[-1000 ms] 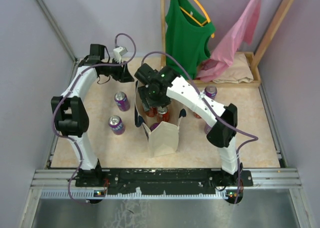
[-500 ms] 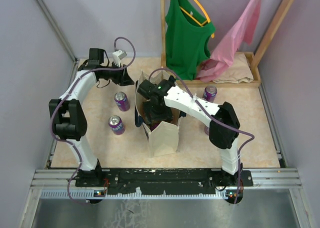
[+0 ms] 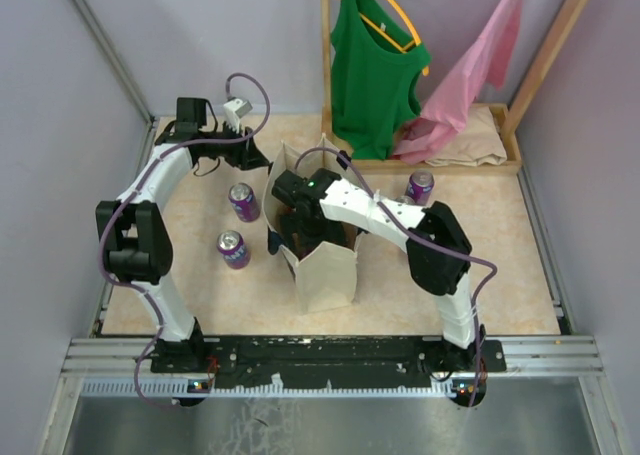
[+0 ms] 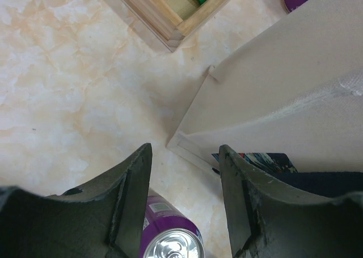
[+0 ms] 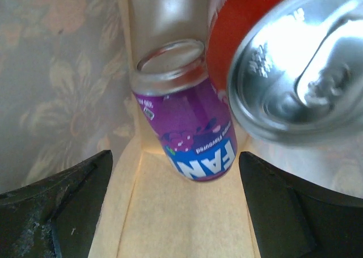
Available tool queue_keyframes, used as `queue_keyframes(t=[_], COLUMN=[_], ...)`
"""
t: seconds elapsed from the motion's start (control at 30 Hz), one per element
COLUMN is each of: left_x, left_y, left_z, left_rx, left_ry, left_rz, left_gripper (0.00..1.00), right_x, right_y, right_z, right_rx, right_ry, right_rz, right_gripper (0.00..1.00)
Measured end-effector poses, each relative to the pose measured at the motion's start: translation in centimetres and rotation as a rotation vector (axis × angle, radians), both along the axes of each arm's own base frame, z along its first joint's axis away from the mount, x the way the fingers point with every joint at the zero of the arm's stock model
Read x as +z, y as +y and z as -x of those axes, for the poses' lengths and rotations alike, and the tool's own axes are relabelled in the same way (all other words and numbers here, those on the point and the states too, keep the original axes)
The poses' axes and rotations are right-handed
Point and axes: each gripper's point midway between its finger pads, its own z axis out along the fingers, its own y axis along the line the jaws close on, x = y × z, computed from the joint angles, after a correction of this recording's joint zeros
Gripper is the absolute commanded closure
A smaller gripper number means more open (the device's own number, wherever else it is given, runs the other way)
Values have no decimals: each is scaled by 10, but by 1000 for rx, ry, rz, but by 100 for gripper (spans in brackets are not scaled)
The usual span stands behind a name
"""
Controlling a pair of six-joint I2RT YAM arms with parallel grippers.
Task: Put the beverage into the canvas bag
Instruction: Pick up the drink from the canvas bag.
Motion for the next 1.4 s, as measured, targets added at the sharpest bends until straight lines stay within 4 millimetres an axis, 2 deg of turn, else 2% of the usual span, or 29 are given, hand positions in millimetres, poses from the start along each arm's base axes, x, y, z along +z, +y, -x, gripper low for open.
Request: queue_keyframes(t=[0.23,0.37,0.57,1.07,1.3,1.4], left_x=[3,2,-5,-7,-6,-3], left_y=[-2,-2,-4,-17,-16,-16], left_z=[-4,-5,-2,7,9,9], left_rx=[5,7,3,-19,-18,-19], left_ry=[-19,-21,-8,4,4,-2], left_rz=[9,11,12,19,19,19], left_gripper=[43,43,43,44,44,44], right_x=[-25,-26,-36,-45,-48,-51], right_y=[1,2,-14,-19,-21,-16], right_z=[-3,-2,9,1,-2,-8], right_rx=[3,2,-12,-1,2,6], right_ry=[30,36,61,0,-19,-36], right_rz=[53,49,91,106,131,118], right_gripper=[3,1,1,1,1,2])
